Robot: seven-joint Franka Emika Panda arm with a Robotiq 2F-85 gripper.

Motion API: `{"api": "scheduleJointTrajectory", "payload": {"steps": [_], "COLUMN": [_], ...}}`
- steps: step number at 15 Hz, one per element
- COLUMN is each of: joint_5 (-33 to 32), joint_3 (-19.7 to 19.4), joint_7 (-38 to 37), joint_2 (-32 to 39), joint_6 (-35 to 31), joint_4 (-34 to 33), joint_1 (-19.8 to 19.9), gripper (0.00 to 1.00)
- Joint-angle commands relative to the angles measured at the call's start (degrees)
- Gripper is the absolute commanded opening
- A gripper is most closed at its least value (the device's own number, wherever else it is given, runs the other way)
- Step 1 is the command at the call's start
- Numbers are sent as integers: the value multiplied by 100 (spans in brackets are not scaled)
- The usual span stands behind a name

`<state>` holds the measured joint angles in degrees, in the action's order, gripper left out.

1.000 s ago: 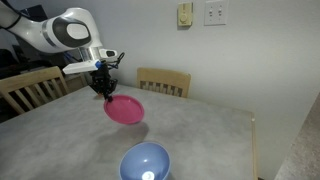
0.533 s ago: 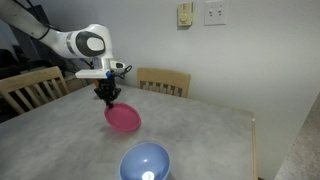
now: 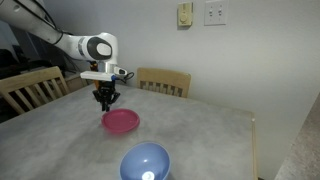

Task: Pick the pink plate and place it on the table

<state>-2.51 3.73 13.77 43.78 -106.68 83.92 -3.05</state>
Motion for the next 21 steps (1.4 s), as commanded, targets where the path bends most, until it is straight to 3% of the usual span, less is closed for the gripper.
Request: {"api": "scheduleJointTrajectory", "payload": {"steps": [1, 5, 8, 16, 19, 20, 21], "joint_5": [-50, -115, -155, -1028, -957, -976, -975], "joint_3": [97, 36, -47, -214, -191, -152, -160], "joint_7": [360, 317, 60, -1065, -1223, -1122, -1159], "joint_2": [144, -241, -905, -2962, -3659, -3081, -3294], "joint_6": [411, 378, 400, -298, -499, -177, -216], "joint_4": [-382, -113, 463, 2286, 2864, 2195, 2377], "joint_1": [80, 66, 43, -98, 17, -34, -22], "gripper": [52, 80, 98, 100, 100, 100, 100]}}
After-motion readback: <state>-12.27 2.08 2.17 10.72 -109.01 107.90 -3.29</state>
